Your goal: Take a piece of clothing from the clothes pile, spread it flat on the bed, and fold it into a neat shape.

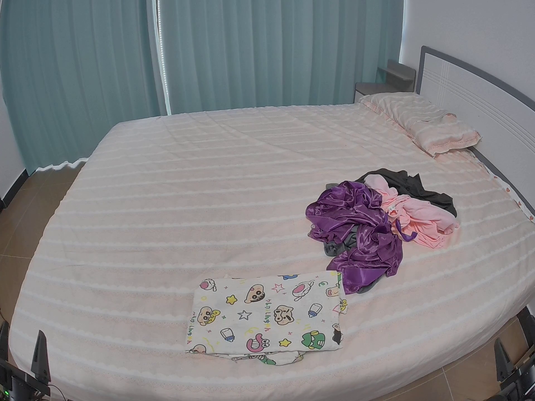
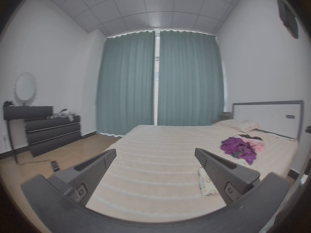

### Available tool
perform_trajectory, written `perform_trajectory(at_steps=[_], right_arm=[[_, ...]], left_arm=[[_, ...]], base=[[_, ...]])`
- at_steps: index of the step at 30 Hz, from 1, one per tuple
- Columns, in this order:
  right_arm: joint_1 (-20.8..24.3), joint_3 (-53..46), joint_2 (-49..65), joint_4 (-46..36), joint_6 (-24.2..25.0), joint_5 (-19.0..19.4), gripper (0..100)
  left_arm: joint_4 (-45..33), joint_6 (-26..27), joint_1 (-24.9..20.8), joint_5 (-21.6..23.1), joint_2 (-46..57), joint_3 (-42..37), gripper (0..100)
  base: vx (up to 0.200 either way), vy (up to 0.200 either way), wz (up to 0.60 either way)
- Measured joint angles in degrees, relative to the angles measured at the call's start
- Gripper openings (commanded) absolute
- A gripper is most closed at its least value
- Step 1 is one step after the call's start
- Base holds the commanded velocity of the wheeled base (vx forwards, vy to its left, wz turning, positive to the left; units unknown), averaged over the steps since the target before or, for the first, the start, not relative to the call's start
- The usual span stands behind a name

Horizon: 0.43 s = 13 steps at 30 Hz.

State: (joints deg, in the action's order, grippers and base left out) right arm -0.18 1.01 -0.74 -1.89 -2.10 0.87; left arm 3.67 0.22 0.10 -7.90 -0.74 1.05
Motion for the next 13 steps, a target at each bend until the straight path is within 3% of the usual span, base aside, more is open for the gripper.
perform_trajectory(at_steps=[5, 13], right_arm=[[0.0, 0.0, 0.12, 0.17, 0.99, 0.02, 100], [0.0, 0.0, 0.12, 0.3, 1.99, -0.49, 100]], left_arm=[[-1.24, 1.28, 0.0, 4.57, 0.15, -0.04, 100], [-3.72, 0.57, -0.02, 5.91, 0.2, -0.04, 100]], base=[[0.0, 0.0, 0.0], [0.0, 0.0, 0.0]])
